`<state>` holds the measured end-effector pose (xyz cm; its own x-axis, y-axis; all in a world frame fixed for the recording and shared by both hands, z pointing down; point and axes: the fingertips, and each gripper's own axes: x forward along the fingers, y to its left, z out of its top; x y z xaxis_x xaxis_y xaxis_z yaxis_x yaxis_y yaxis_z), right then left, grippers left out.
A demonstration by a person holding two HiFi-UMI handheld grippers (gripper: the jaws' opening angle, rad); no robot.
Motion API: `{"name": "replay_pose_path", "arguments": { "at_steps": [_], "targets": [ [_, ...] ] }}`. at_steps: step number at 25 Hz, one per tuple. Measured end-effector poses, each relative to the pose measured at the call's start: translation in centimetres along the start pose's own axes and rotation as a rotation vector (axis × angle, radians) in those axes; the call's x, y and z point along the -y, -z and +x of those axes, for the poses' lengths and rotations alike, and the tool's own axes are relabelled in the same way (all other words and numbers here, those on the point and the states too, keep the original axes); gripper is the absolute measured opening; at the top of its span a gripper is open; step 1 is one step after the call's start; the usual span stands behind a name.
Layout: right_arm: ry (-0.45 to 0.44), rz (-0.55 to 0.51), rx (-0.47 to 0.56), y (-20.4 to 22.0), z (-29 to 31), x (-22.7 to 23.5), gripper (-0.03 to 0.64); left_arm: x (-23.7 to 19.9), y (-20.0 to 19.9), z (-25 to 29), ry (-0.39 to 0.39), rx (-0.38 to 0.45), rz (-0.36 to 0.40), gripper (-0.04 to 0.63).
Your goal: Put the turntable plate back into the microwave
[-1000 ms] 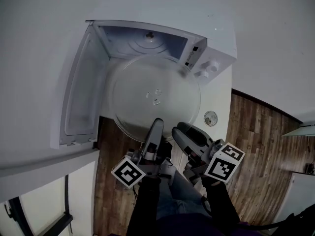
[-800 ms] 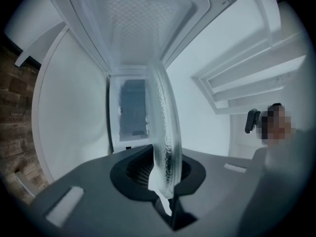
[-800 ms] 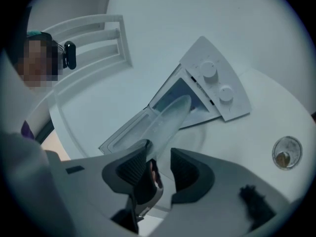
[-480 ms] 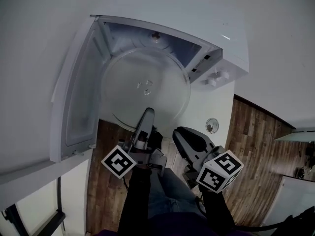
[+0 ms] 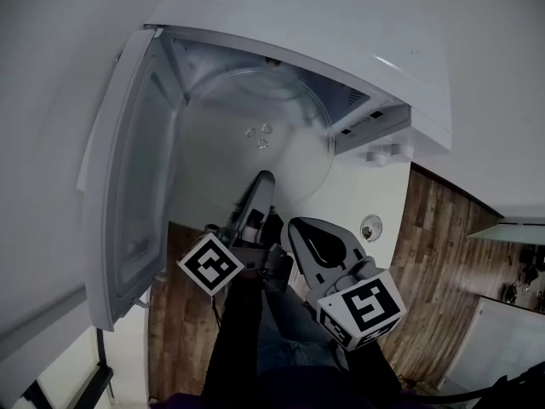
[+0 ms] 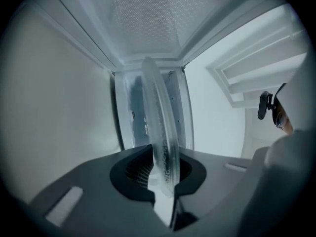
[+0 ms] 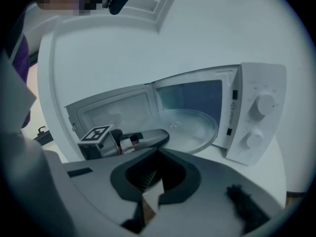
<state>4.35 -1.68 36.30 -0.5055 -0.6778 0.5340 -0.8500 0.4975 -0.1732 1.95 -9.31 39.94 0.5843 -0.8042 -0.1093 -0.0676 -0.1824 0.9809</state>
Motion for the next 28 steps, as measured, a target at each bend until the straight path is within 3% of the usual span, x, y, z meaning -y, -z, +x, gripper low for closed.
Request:
{"name": "replay_pose_path", "arguments": {
  "at_steps": [7,13,20,24,28],
  "targets": [
    [0.044,-0.022,-0.02,-1.3,2.3,1.6,0.011,-2.2,-1.1,2.3,-0.051,-0.059,0.051,0.041],
    [0.081,-0.072,-0.021,-2.1,3.6,2.6,0.011,-2.2,-1.8,3.8,-0.002,-0.04,-0.012,0.043],
    [0.09,-0.086,-0.032,-2.5,5.1,3.4,0.011,-3.1,-3.5,4.6,-0.025,-0.068,0.033,0.043],
    [0.084,-0.092,-0.037,-2.6,5.8,3.5,0.011,-2.4,-3.9,6.1,0.024,-0.065,-0.004,0.043],
    [0.098,-0.084,-0.042,-2.6,6.3,4.1,0.011,-2.7,-4.3,7.3,0.022,-0.056,-0.027,0.043]
  ]
}}
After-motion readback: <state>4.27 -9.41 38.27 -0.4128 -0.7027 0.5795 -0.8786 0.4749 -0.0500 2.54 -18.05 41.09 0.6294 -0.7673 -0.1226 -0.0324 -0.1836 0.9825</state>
